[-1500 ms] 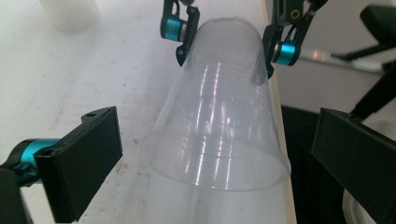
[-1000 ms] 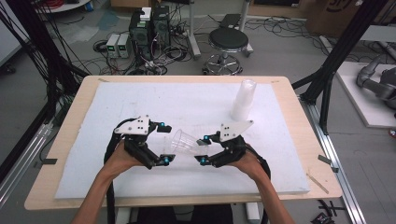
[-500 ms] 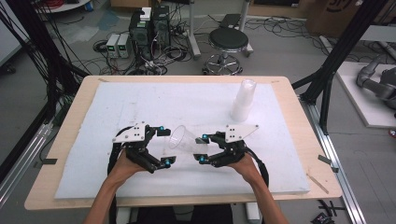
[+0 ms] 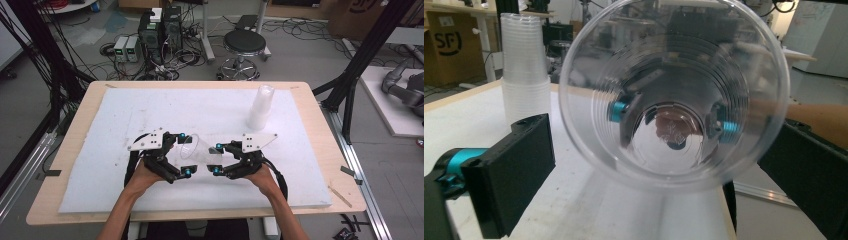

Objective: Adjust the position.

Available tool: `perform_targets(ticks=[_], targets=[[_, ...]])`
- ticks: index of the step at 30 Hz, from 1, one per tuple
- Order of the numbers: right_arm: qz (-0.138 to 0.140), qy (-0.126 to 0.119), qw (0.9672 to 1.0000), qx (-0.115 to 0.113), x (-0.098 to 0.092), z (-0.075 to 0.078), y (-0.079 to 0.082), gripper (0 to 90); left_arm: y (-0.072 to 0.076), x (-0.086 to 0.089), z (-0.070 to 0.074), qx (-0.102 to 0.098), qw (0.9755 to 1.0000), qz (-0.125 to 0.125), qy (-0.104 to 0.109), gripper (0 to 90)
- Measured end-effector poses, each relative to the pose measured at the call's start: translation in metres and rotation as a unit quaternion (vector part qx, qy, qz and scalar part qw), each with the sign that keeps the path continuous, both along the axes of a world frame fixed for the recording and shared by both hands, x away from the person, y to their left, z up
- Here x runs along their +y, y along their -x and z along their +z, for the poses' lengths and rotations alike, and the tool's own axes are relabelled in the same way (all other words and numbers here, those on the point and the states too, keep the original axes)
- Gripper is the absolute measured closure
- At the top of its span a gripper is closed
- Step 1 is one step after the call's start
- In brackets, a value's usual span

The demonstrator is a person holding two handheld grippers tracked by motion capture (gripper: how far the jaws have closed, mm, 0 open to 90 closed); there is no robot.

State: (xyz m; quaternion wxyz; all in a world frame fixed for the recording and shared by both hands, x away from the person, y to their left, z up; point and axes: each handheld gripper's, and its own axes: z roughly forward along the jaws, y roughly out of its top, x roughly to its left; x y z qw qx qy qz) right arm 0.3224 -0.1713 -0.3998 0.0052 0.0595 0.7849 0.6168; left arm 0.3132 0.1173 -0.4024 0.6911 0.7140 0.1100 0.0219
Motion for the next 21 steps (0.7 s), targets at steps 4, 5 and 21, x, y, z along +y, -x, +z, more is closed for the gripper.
perform_targets(ticks=[4, 5, 21], targets=[[0.002, -0.002, 1.0, -0.001, -0.0004, 0.0004, 0.0002, 43.0, -0.001, -0.0059, 0.0024, -0.004, 0.9999, -0.01, -0.004, 2.7], [0.003, -0.004, 1.0, -0.003, -0.0004, 0.0003, 0.0, 43.1, -0.0012, -0.0067, 0.003, -0.004, 0.9999, -0.012, -0.005, 3.1], [0.015, -0.004, 0.9999, -0.001, 0.0015, -0.001, -0.0002, 43.1, -0.0041, -0.0071, 0.006, -0.011, 0.9996, -0.025, -0.008, 17.8]])
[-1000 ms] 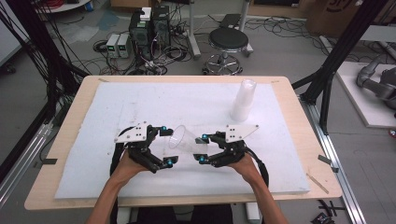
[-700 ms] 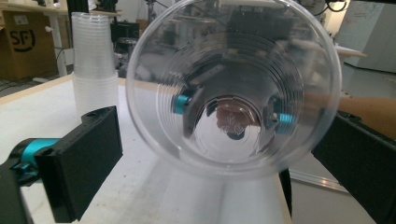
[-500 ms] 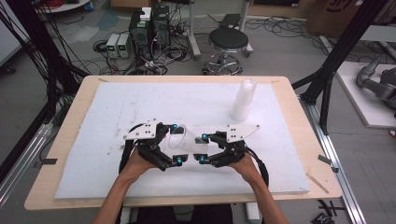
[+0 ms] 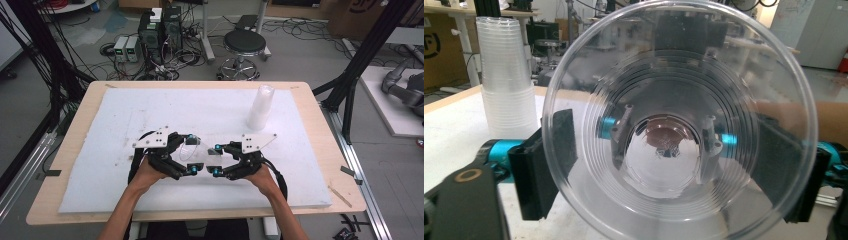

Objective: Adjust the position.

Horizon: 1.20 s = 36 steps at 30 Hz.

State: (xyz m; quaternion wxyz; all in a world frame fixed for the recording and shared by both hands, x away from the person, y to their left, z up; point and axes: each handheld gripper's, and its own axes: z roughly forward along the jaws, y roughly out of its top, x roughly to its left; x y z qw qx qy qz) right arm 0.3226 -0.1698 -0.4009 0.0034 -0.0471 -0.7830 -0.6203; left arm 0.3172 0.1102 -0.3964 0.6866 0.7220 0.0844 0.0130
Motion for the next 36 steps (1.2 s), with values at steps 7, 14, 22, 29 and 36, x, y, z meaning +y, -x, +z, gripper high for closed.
perform_targets(ticks=[7, 14, 22, 29, 36], targets=[[0.003, 0.002, 1.0, 0.001, 0.001, 0.0, 0.0, 43.1, 0.0, 0.001, 0.0, -0.001, 1.0, -0.009, 0.005, 28.3], [0.003, 0.005, 1.0, 0.002, 0.0, -0.001, 0.0, 43.1, -0.001, 0.001, 0.0, 0.001, 0.9999, -0.009, 0.006, 32.8], [-0.003, 0.014, 0.9999, 0.0, 0.003, -0.001, 0.001, 29.5, 0.0, 0.002, 0.0, 0.001, 1.0, -0.006, 0.001, 33.6], [-0.017, 0.049, 0.9986, -0.003, 0.01, 0.0, 0.005, 17.4, 0.001, 0.006, 0.001, -0.005, 0.9999, 0.0, -0.011, 33.6], [-0.07, 0.079, 0.9944, 0.002, 0.0, 0.001, 0.011, 16.1, -0.005, 0.012, 0.015, -0.015, 0.9936, 0.023, -0.11, 33.5]])
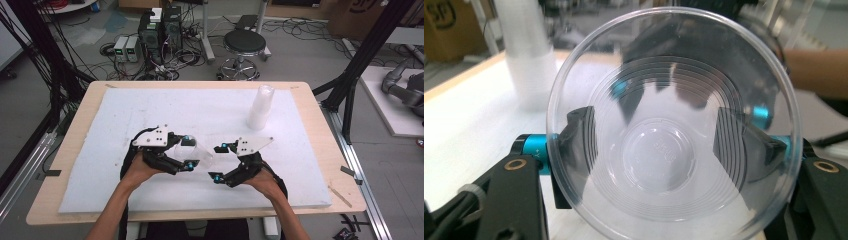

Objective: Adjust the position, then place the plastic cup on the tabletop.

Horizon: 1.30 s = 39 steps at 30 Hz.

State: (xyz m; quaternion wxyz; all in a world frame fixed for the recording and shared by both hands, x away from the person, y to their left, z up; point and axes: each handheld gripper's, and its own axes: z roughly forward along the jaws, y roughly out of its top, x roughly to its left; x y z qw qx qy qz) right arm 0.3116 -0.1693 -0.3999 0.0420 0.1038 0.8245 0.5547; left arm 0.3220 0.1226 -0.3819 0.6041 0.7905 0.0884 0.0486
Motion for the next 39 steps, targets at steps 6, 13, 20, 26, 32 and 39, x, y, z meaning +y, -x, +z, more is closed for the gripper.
perform_targets(ticks=[6, 13, 20, 26, 32, 39], targets=[[-0.07, 0.017, 0.9974, 0.002, -0.017, -0.007, 0.003, 16.2, -0.013, 0.002, 0.017, -0.002, 0.9964, 0.005, -0.085, 33.5], [-0.148, 0.041, 0.9882, 0.003, -0.037, -0.021, 0.006, 16.1, -0.031, -0.006, 0.027, 0.008, 0.9838, -0.001, -0.179, 33.3], [-0.204, 0.055, 0.9773, 0.009, -0.056, -0.035, 0.009, 16.2, -0.046, -0.017, 0.032, 0.009, 0.9706, -0.015, -0.24, 33.2], [-0.229, 0.057, 0.9717, 0.014, -0.064, -0.044, 0.008, 16.2, -0.056, -0.025, 0.033, 0.005, 0.9584, -0.018, -0.285, 33.2], [-0.237, 0.054, 0.9698, 0.02, -0.066, -0.053, 0.008, 16.2, -0.059, -0.027, 0.035, 0.006, 0.9575, -0.018, -0.288, 33.2], [-0.237, 0.051, 0.9699, 0.016, -0.067, -0.054, 0.008, 16.2, -0.061, -0.028, 0.033, 0.006, 0.9572, -0.013, -0.289, 33.2]])
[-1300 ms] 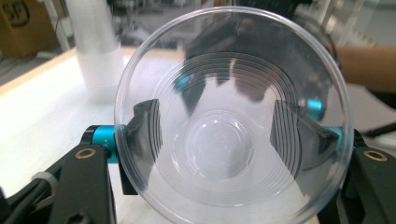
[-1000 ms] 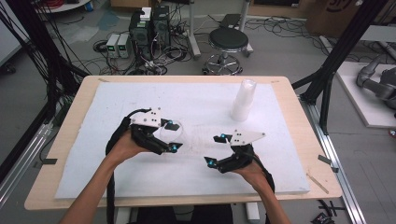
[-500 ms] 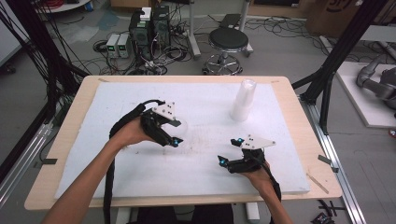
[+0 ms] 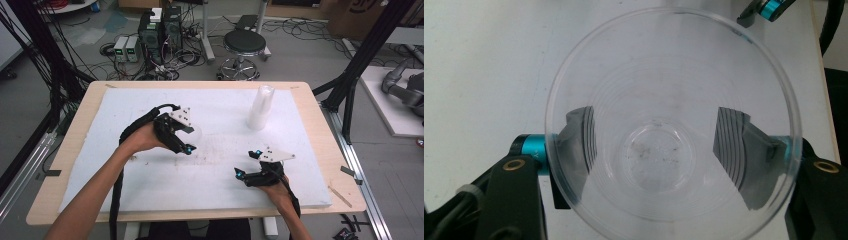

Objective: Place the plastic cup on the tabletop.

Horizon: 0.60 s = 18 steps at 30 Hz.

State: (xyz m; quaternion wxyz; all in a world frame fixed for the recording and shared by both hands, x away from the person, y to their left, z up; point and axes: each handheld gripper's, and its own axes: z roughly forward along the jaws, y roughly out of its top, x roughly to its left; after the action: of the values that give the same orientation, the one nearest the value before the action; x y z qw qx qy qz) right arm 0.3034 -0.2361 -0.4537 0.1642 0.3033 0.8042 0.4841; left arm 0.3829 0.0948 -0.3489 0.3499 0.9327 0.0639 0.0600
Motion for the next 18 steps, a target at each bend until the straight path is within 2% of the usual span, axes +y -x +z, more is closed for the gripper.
perform_targets(ticks=[10, 18], targets=[[-0.001, 0.0, 1.0, 0.003, 0.0, 0.0, 0.0, 16.2, -0.001, -0.002, -0.002, -0.008, 0.9999, 0.005, -0.002, 33.1], [-0.004, -0.006, 1.0, 0.006, -0.001, 0.0, 0.0, 16.2, -0.007, -0.004, -0.016, 0.006, 0.9995, 0.029, 0.007, 33.1]])
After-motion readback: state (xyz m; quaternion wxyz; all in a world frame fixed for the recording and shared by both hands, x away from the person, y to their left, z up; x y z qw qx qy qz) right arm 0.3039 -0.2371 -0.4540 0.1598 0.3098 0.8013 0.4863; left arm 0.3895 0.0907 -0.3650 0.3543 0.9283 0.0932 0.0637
